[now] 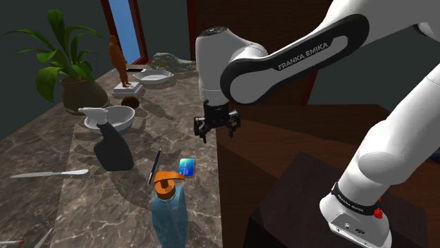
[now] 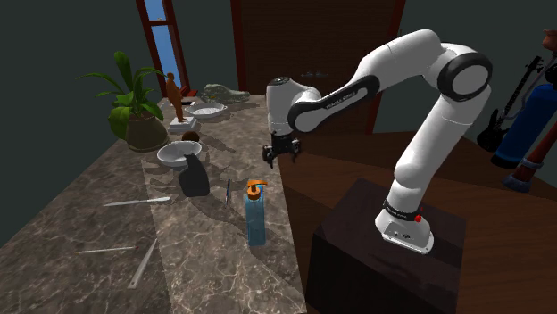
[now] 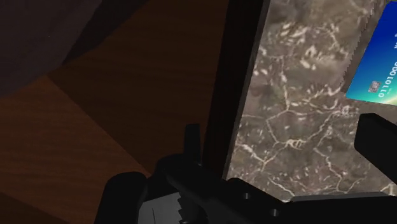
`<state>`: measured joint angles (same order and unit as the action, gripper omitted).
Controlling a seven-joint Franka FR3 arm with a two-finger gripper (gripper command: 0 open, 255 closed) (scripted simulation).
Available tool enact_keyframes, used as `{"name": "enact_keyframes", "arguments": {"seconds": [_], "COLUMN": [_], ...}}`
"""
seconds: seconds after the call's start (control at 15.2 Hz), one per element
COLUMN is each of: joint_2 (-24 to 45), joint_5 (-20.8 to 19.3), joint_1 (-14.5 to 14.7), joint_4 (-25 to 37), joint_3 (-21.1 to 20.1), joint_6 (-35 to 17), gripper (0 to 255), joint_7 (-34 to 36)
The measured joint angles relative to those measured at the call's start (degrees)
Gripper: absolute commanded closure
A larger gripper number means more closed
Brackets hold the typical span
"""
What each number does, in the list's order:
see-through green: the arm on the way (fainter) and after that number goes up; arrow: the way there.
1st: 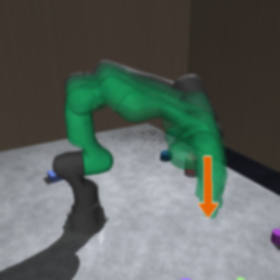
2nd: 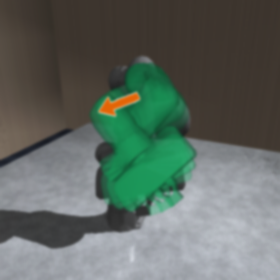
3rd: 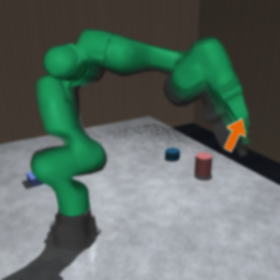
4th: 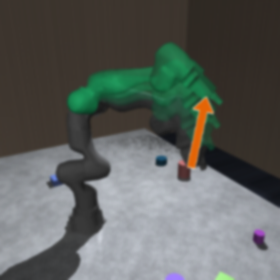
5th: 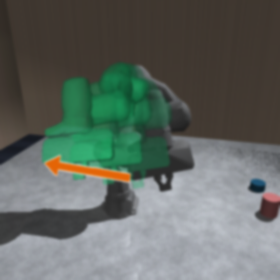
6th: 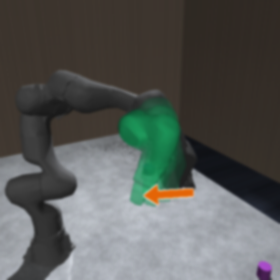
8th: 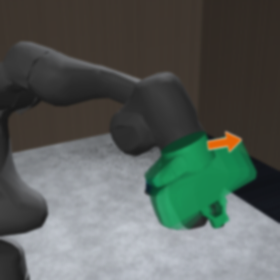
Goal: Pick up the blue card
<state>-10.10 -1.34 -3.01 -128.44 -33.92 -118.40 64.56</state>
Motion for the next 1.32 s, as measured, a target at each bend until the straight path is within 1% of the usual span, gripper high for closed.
{"name": "enact_keyframes", "arguments": {"seconds": [0.2,0.26,0.4,0.59,0.86,1.12,1.19,1.32], "joint_2": [7.24,10.26,15.72,23.26,26.76,28.44,28.58,28.63], "joint_5": [-5.06,-7.32,-11.63,-17.36,-20.23,-21.80,-21.95,-22.07], "joint_1": [-0.46,-0.45,0.47,2.95,4.29,4.73,4.80,4.86], "joint_4": [4.19,6.10,10.12,16.31,17.27,16.40,16.27,16.21], "joint_3": [-2.36,-2.80,-3.25,-2.55,-1.61,-0.96,-0.92,-0.90], "joint_6": [-2.12,-2.71,-2.89,-2.52,-4.23,-6.33,-6.55,-6.77], "gripper": [0,0,0,0,0,0,255,255], "joint_7": [8.57,11.52,17.47,25.10,28.33,29.60,29.77,29.90]}}
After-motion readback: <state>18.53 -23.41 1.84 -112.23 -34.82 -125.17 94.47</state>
